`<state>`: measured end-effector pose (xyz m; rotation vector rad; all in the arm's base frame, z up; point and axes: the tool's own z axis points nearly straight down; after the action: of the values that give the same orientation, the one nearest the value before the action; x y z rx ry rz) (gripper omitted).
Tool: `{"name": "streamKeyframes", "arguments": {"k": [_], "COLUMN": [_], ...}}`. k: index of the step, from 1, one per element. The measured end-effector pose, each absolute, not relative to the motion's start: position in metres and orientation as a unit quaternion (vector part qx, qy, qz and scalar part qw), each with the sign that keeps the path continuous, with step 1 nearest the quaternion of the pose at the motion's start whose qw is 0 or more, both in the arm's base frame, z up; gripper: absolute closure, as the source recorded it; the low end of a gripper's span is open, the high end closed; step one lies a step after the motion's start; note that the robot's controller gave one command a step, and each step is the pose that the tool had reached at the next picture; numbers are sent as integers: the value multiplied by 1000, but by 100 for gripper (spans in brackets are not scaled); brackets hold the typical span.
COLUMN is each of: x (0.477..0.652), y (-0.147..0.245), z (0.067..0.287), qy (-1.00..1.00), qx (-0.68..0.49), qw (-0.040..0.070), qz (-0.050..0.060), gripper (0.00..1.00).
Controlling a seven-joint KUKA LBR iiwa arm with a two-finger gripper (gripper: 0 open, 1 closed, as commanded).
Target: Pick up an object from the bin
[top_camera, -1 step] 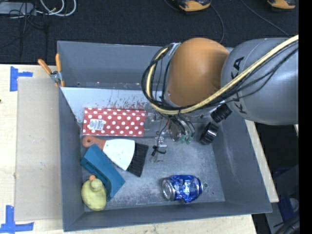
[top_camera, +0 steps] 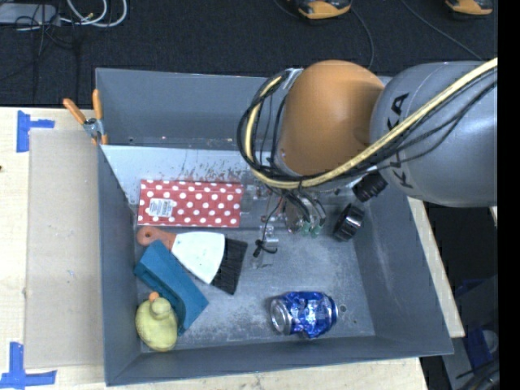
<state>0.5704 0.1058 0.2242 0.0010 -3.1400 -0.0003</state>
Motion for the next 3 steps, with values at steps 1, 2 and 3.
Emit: {"name": "streamKeyframes", "arguments": {"k": [1,2,3], "x": [545,521,501], "y": [100,95,75], "z": [188,159,166], "qy": [-999,-1000,-1000], "qx": [34,3,-12], "qw": [0,3,3], "qz": [0,0,0], "gripper": [0,0,0]}}
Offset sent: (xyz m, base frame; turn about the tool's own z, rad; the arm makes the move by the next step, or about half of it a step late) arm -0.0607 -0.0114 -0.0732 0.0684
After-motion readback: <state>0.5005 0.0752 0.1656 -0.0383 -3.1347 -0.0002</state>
